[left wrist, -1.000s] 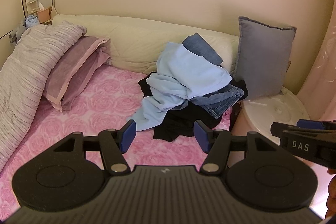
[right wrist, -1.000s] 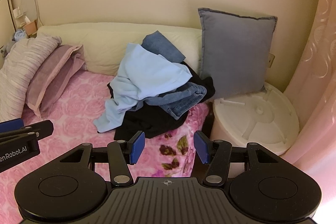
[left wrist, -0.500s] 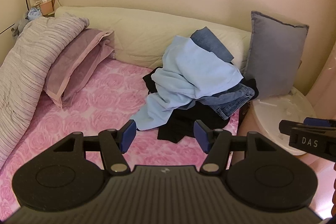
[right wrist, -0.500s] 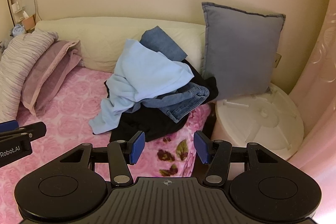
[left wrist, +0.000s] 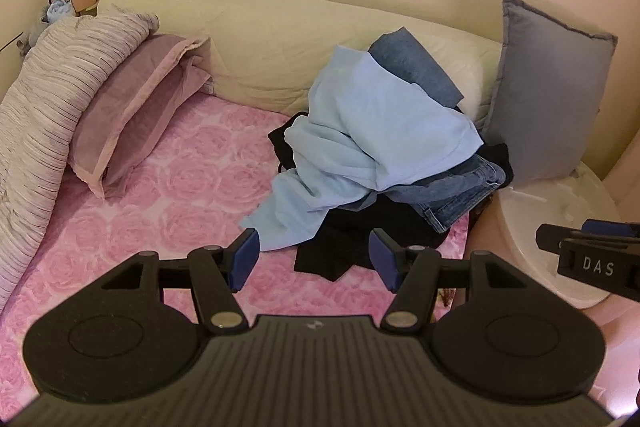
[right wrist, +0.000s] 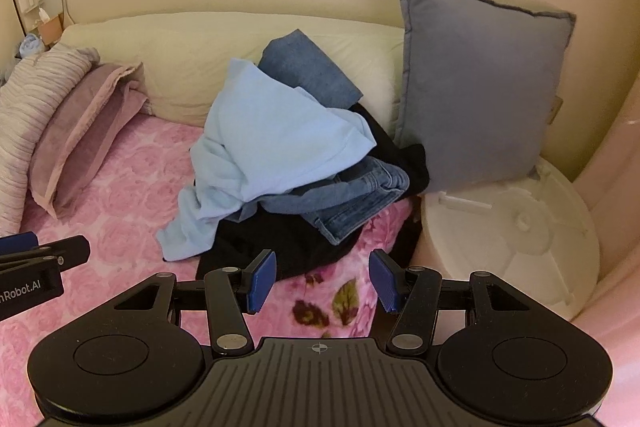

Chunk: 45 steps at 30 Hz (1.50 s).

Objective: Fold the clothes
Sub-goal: 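Move both grippers toward the clothes pile on the bed, then grasp the light blue sweatshirt with the left gripper while the right gripper grasps it too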

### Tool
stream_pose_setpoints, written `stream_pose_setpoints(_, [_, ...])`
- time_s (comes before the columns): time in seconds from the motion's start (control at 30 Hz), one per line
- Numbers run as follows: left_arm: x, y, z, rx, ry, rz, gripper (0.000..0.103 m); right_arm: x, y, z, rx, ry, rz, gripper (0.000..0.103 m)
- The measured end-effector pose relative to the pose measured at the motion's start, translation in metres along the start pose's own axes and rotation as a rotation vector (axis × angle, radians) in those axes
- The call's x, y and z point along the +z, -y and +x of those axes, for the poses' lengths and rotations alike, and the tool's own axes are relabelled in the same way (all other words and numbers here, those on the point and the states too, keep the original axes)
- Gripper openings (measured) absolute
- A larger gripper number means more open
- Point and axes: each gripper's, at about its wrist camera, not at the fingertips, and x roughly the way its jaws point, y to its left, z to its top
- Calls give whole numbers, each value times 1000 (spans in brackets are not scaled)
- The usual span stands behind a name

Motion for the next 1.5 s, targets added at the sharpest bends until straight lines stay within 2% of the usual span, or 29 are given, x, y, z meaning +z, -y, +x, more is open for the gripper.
stream_pose_setpoints(0.5, [40, 13, 88, 37, -69, -55, 52, 62, 34, 85, 63, -19, -75, 55])
stream_pose_setpoints(0.57, [42, 12, 104, 31, -81, -82, 48, 66, 39, 100, 62, -28, -85, 55])
stream_pose_setpoints(0.8, [52, 5, 167, -22, -150, -183, 49, 82, 60, 160, 103, -36, -97, 55])
stream_pose_setpoints(1.03, [58, -10, 234, -84, -239, -359, 49, 103, 69, 214, 108, -75, -150, 55])
stream_pose_setpoints(1.3, [63, -30, 291, -120, -280, -496, 49, 113, 68, 257, 130, -90, -226, 56])
stream_pose_setpoints(1.5, [48, -48, 324, -206, -299, -710, 50, 116, 62, 285, 116, -70, -287, 56])
